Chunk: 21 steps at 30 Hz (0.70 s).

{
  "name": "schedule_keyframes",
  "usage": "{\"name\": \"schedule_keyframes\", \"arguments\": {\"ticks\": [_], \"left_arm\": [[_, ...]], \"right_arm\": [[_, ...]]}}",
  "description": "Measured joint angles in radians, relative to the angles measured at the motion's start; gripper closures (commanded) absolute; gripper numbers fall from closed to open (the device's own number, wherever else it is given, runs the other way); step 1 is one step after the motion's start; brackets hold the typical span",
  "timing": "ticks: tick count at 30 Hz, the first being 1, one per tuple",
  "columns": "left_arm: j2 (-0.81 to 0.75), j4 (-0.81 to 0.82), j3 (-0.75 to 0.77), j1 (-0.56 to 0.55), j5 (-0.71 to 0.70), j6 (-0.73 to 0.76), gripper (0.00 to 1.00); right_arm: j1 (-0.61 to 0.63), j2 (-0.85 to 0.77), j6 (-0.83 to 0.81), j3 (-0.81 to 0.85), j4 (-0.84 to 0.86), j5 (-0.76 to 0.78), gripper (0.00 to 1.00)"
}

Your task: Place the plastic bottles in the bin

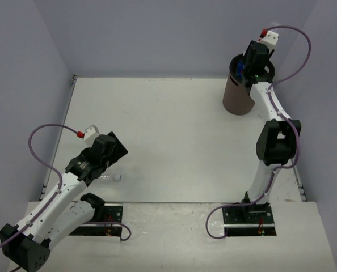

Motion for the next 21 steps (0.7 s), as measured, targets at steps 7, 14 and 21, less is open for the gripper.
{"name": "schedule_keyframes", "arguments": {"ticks": [7, 14, 21], "left_arm": [[0.01, -0.03, 0.001, 0.0, 0.037, -0.021, 0.0], [-0.019, -0.083, 0.014, 0.0, 0.034, -0.062, 0.0], [-0.01, -0.137, 0.018, 0.0, 0.044, -0.1, 0.0]], "right_arm": [[0.001, -0.037, -0.065, -0.127, 0.086, 0.046, 0.01], [0.002, -0.123, -0.072, -0.15, 0.115, 0.02, 0.01], [0.04, -0.311, -0.078, -0.273, 0.167, -0.075, 0.01]]}}
